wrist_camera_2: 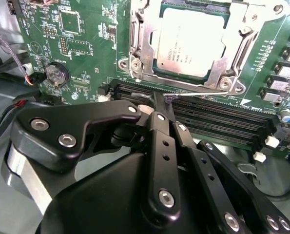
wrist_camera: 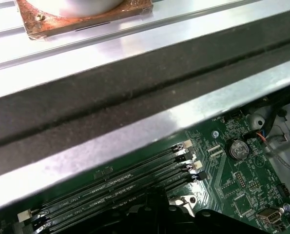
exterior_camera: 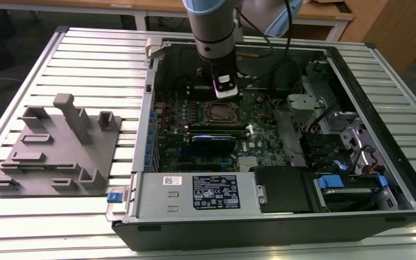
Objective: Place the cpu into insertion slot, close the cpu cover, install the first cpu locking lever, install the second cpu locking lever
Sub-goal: 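Install the first cpu locking lever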
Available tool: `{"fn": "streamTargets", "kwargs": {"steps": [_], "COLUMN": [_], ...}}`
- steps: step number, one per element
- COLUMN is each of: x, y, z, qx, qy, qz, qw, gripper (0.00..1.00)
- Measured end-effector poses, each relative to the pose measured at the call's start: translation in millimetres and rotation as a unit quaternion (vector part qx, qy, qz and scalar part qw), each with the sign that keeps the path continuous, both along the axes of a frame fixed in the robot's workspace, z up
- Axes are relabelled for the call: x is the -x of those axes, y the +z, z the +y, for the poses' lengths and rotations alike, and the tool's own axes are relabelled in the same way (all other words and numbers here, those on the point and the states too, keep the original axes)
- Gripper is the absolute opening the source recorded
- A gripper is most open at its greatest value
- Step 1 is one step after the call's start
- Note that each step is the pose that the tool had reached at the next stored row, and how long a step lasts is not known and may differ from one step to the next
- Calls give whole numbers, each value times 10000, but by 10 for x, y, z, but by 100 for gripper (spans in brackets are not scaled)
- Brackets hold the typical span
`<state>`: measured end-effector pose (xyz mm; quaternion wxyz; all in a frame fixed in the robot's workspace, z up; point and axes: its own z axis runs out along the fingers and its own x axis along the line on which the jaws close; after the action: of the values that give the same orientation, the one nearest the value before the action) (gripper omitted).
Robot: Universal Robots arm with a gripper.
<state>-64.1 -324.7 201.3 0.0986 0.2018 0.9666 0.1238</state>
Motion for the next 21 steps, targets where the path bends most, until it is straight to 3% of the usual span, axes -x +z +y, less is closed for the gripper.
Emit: {"fn": "streamTargets", "kwargs": {"steps": [8,12,21], "x": [1,8,10], "y": [-10,-18,-29], "z": [0,0,-8], "qx": [4,4,4], "qy": [-4,-3,-4], "qz": [-26,-62,-83], "qw": [10000,10000,10000], "gripper": [10,10,10]}}
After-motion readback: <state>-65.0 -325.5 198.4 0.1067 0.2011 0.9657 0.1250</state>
